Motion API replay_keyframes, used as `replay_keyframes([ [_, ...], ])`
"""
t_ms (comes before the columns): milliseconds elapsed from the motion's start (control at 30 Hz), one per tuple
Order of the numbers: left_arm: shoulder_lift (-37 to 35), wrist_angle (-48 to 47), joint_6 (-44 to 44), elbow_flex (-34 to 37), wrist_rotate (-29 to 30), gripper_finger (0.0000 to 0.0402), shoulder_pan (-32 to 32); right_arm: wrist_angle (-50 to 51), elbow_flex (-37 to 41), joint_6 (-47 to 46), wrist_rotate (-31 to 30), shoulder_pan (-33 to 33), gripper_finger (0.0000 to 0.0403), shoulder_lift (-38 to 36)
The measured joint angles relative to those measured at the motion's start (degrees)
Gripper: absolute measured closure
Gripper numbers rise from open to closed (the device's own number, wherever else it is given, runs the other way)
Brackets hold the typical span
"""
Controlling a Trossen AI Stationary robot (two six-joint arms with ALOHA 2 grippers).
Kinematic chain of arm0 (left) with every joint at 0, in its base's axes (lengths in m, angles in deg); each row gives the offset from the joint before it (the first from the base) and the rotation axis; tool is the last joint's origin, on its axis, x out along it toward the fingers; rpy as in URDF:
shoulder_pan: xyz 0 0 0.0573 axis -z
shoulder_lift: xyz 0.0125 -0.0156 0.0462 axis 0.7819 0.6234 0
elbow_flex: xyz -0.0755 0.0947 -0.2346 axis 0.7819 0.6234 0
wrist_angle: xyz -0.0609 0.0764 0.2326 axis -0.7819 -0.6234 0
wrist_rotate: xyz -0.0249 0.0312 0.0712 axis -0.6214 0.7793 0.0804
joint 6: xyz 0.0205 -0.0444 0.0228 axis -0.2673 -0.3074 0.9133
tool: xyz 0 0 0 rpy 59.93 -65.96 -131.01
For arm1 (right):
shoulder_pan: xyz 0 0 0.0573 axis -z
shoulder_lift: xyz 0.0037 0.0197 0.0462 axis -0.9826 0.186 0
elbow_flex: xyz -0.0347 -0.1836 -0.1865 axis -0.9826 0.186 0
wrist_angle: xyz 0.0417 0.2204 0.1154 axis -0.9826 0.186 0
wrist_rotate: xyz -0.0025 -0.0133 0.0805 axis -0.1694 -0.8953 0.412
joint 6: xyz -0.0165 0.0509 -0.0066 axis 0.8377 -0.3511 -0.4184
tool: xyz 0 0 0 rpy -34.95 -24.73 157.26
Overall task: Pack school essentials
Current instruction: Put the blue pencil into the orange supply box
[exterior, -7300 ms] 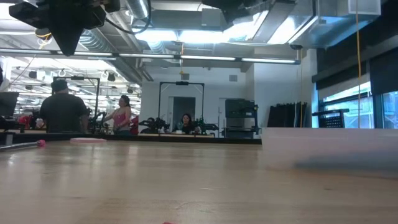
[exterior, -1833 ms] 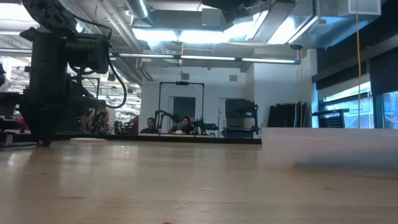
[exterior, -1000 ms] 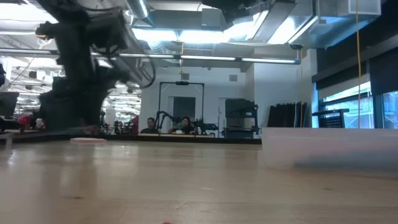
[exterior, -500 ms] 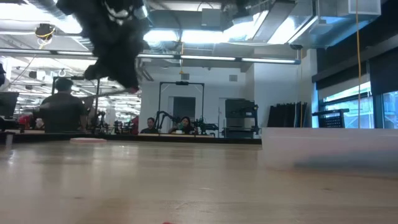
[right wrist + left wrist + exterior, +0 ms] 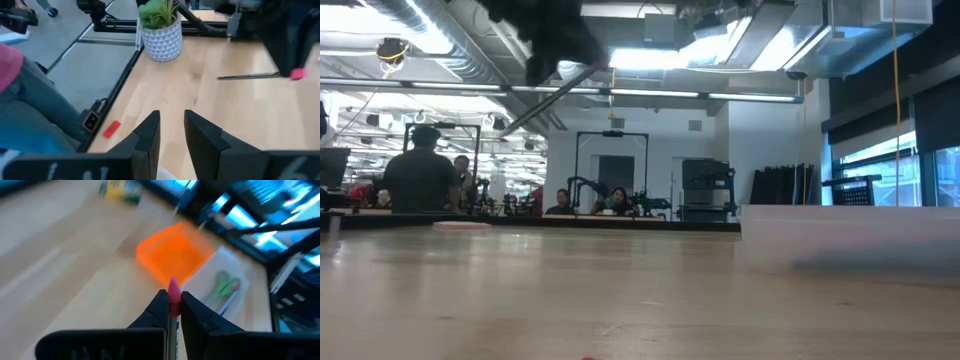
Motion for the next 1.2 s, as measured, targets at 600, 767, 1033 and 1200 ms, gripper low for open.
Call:
replay_keyframes([
  [600, 0.0, 19.5, 10.2, 0.0, -0.1, 0.0385, 2.6, -4.6, 0.0, -8.9, -6.6, -0.1, 0.0308, 0.7],
  [767, 0.0, 20.7, 11.2, 0.0, -0.1, 0.0385, 3.2, -4.5, 0.1, -9.7, -11.0, -0.1, 0.0273, 1.3],
  [1033, 0.0, 24.4, 11.7, 0.0, -0.2, 0.0385, 3.2, -5.4, 0.1, -12.6, -12.0, 0.0, 0.0226, 3.5],
  [1200, 0.0, 25.7, 11.8, 0.0, -1.0, 0.0385, 3.3, -9.8, 0.1, -11.5, -14.0, 0.1, 0.0225, 7.3],
])
